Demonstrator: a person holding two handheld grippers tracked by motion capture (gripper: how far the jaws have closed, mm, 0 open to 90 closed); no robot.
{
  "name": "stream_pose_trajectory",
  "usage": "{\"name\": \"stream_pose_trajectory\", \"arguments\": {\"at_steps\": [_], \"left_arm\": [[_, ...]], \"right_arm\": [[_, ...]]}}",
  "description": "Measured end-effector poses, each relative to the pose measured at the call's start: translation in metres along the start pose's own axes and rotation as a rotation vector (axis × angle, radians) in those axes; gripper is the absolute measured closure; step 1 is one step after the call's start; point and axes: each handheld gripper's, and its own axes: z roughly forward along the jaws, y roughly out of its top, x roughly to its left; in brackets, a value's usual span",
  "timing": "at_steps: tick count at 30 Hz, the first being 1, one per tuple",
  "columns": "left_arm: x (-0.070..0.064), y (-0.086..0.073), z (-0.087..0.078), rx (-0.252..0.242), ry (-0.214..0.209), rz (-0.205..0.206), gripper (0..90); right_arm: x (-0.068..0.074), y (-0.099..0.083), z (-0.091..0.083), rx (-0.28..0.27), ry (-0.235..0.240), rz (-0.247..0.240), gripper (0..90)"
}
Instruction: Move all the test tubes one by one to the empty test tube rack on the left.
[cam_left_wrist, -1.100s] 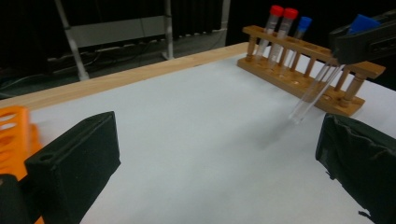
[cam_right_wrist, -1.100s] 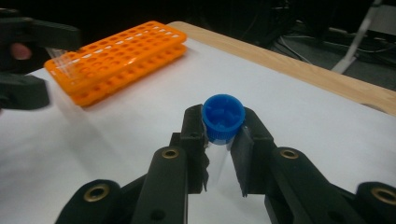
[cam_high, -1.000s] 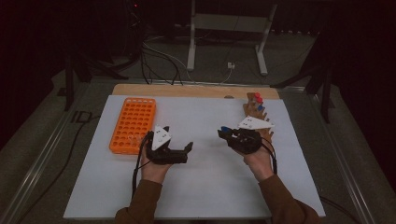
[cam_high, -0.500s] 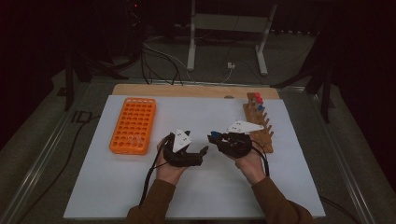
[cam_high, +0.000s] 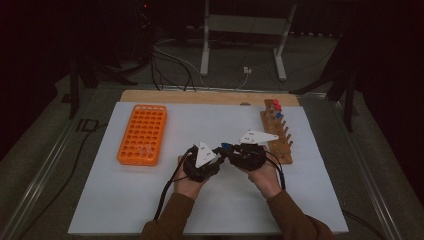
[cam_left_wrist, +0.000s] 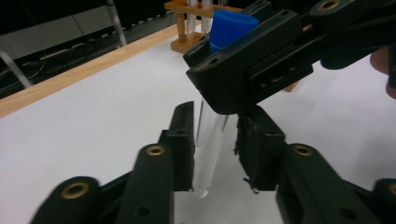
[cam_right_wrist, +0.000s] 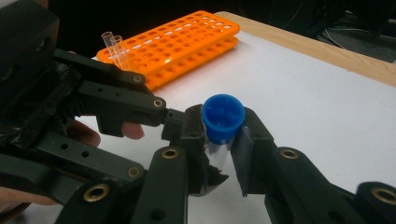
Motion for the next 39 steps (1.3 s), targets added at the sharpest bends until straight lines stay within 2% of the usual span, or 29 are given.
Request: {"name": "stream_pose_trajectory", "arguments": {"at_steps": [10, 11, 17, 25, 27, 31, 36, 39], "left_arm": [[0.0, 0.0, -0.001, -0.001, -0.013, 0.019, 77.2], [0.0, 0.0, -0.001, 0.002, -0.012, 0.018, 77.3], [0.007, -0.002, -0.004, 0.018, 0.011, -0.001, 77.5], [0.021, -0.002, -0.018, 0.003, 0.043, -0.051, 77.4], [0.025, -0.003, -0.023, -0.004, 0.05, -0.057, 77.4], [0.032, -0.006, -0.034, -0.015, 0.065, -0.079, 77.4], [0.04, -0.011, -0.047, -0.02, 0.077, -0.093, 77.3], [0.046, -0.015, -0.056, -0.023, 0.089, -0.101, 77.3]], "right_arm": [[0.001, 0.0, 0.001, 0.004, 0.009, 0.002, 75.6], [0.0, 0.0, 0.0, 0.001, 0.014, 0.0, 73.7], [-0.004, 0.001, -0.008, -0.049, 0.031, 0.015, 48.5], [-0.012, -0.005, -0.018, -0.043, -0.067, 0.024, 15.1], [-0.014, -0.008, -0.021, -0.044, -0.082, 0.022, 13.4], [-0.021, -0.015, -0.029, -0.053, -0.103, 0.039, 3.5], [-0.03, -0.022, -0.04, -0.071, -0.133, 0.056, 0.0], [-0.034, -0.027, -0.045, -0.076, -0.169, 0.068, 0.0]]}}
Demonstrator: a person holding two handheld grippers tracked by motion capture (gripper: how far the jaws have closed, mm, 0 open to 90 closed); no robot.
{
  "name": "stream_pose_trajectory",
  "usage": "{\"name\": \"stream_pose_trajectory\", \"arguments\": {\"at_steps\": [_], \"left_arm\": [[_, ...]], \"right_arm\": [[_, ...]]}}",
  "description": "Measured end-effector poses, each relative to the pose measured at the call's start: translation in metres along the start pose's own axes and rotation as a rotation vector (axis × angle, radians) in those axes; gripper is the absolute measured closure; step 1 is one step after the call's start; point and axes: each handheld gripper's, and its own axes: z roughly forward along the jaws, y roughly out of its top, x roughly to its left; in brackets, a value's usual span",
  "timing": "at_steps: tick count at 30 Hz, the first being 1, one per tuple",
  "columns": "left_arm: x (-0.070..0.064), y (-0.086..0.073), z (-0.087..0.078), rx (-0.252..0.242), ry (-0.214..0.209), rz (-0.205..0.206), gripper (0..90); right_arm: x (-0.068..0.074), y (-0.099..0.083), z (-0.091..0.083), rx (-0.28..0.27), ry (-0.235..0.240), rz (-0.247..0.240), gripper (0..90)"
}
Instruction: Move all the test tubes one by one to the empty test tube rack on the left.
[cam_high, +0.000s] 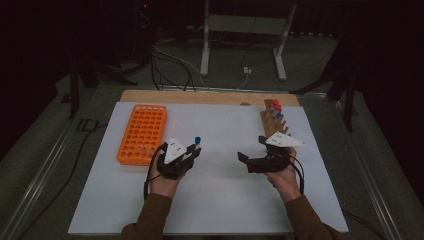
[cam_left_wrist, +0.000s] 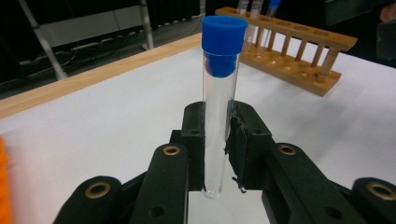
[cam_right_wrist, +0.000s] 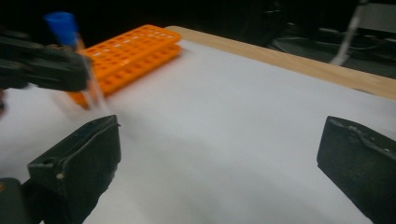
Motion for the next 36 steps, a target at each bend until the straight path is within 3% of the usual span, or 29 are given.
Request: {"name": "stream_pose_trajectory", "arguments": {"at_steps": [10, 16, 27, 36], "left_arm": [[0.022, -0.011, -0.027, -0.033, 0.039, -0.055, 77.2], [0.031, -0.011, -0.036, -0.029, 0.047, -0.048, 77.2], [0.054, -0.011, -0.062, -0.037, 0.067, -0.07, 77.2], [0.076, -0.018, -0.088, -0.055, 0.15, -0.114, 77.1]], "right_arm": [[-0.014, -0.007, -0.013, -0.028, -0.04, 0.045, 0.0], [-0.019, -0.008, -0.02, -0.049, -0.053, 0.064, 0.0], [-0.021, -0.008, -0.023, -0.061, -0.049, 0.071, 0.0], [-0.021, -0.008, -0.024, -0.063, -0.046, 0.07, 0.0]]}}
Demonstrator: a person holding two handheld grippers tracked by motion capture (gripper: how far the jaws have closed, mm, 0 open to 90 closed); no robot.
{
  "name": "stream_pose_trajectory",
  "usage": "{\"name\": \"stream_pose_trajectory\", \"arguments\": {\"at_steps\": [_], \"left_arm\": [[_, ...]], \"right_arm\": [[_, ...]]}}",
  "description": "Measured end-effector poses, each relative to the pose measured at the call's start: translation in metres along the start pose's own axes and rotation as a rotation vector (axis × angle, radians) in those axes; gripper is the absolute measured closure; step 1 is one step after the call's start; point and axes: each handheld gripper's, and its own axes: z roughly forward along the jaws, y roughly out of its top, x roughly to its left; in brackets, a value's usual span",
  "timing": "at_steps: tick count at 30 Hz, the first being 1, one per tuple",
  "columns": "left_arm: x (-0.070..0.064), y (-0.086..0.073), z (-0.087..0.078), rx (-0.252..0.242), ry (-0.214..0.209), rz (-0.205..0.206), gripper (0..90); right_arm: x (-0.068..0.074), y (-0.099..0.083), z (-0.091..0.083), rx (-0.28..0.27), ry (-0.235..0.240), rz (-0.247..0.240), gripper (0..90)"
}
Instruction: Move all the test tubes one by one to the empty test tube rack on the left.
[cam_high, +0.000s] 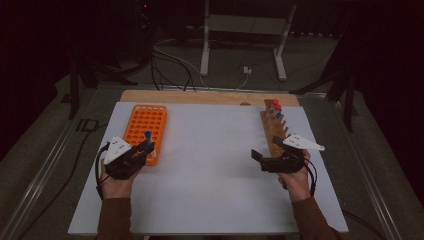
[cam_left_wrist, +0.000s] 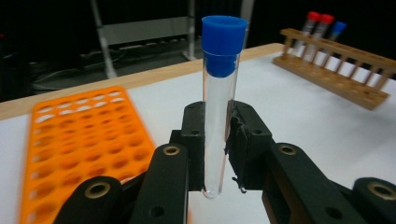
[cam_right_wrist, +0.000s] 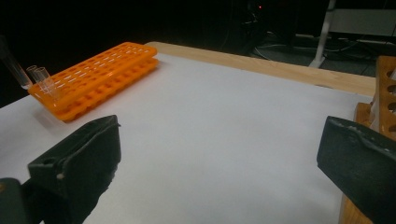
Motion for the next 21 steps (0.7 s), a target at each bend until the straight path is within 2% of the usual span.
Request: {"name": "stream_pose_trajectory", "arguments": {"at_steps": [10, 17, 21], "left_arm": [[0.021, -0.01, -0.012, -0.009, 0.123, -0.038, 77.1], [0.029, -0.022, -0.004, -0.009, 0.197, -0.056, 77.1], [0.033, -0.028, 0.003, 0.001, 0.21, -0.063, 77.1]], "right_arm": [[0.0, 0.0, -0.001, -0.003, 0.006, 0.009, 0.0], [0.001, 0.0, 0.0, -0.003, 0.011, 0.004, 0.0], [0.0, 0.0, 0.0, -0.005, 0.012, 0.005, 0.0]]}}
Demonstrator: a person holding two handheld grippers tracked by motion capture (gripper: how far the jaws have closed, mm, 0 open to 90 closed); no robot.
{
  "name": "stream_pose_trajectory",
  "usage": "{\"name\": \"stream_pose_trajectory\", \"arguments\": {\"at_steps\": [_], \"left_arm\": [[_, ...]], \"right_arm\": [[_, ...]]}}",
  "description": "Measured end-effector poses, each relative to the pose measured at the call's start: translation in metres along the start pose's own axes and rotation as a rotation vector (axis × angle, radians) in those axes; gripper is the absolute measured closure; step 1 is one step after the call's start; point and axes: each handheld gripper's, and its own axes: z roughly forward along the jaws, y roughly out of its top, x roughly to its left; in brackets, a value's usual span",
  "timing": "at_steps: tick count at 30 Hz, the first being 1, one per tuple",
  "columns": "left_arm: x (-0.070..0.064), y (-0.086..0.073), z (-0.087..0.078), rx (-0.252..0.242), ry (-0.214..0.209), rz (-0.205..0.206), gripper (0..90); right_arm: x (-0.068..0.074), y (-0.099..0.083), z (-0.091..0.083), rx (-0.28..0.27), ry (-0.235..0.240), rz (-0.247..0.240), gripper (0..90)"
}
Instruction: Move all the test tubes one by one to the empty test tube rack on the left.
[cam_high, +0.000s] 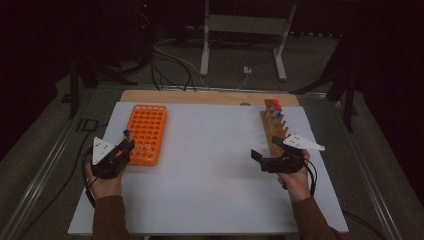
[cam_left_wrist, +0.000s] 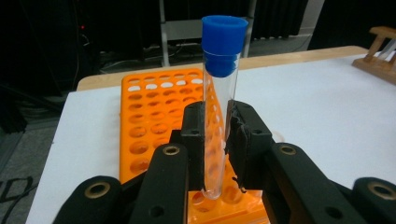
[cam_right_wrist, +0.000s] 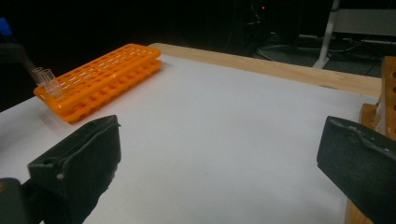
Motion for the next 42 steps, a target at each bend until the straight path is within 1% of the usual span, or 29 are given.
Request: {"name": "stream_pose_trajectory", "arguments": {"at_steps": [1, 3, 5, 7, 10, 14, 16, 23, 25, 29, 36, 37, 39, 42], "left_arm": [[0.001, -0.001, 0.002, 0.004, -0.005, -0.009, 77.1], [0.001, -0.004, 0.005, 0.02, -0.005, -0.006, 77.1], [0.001, -0.007, 0.008, 0.036, -0.016, -0.012, 77.1], [0.0, -0.008, 0.01, 0.056, -0.009, -0.004, 77.1], [0.002, -0.011, 0.012, 0.086, -0.008, -0.011, 77.1], [0.003, -0.017, 0.018, 0.153, -0.008, -0.009, 77.2], [0.003, -0.019, 0.02, 0.178, -0.005, 0.001, 77.2], [0.004, -0.02, 0.02, 0.192, -0.013, -0.003, 77.3], [0.003, -0.021, 0.021, 0.2, -0.011, 0.003, 77.3], [0.001, -0.023, 0.024, 0.239, -0.002, 0.031, 77.3], [0.002, -0.024, 0.024, 0.251, -0.006, 0.017, 76.2], [0.002, -0.024, 0.023, 0.25, -0.002, 0.014, 73.3], [0.003, -0.023, 0.02, 0.238, -0.008, 0.003, 67.9], [0.005, -0.02, 0.013, 0.2, -0.028, -0.024, 62.3]], "right_arm": [[0.0, 0.0, 0.0, 0.001, 0.0, 0.001, 0.0], [0.0, 0.0, 0.0, 0.002, 0.002, 0.0, 0.0], [0.001, 0.0, 0.0, 0.003, 0.003, -0.001, 0.0], [0.001, 0.0, 0.0, 0.005, 0.004, -0.001, 0.0], [0.001, -0.001, 0.0, 0.006, 0.005, 0.001, 0.0], [0.002, -0.001, 0.0, 0.004, 0.007, -0.002, 0.0], [0.002, -0.001, 0.0, 0.005, 0.009, -0.004, 0.0], [0.002, -0.001, 0.001, 0.009, 0.011, -0.005, 0.0], [0.003, -0.001, 0.001, 0.009, 0.011, -0.007, 0.0], [0.003, -0.002, 0.001, 0.01, 0.013, -0.007, 0.0], [0.002, -0.001, 0.0, 0.006, 0.012, -0.007, 0.0], [0.002, -0.001, 0.0, 0.006, 0.012, -0.006, 0.0], [0.002, -0.001, 0.0, 0.003, 0.012, -0.007, 0.0], [0.001, -0.001, 0.0, 0.002, 0.01, -0.008, 0.0]]}}
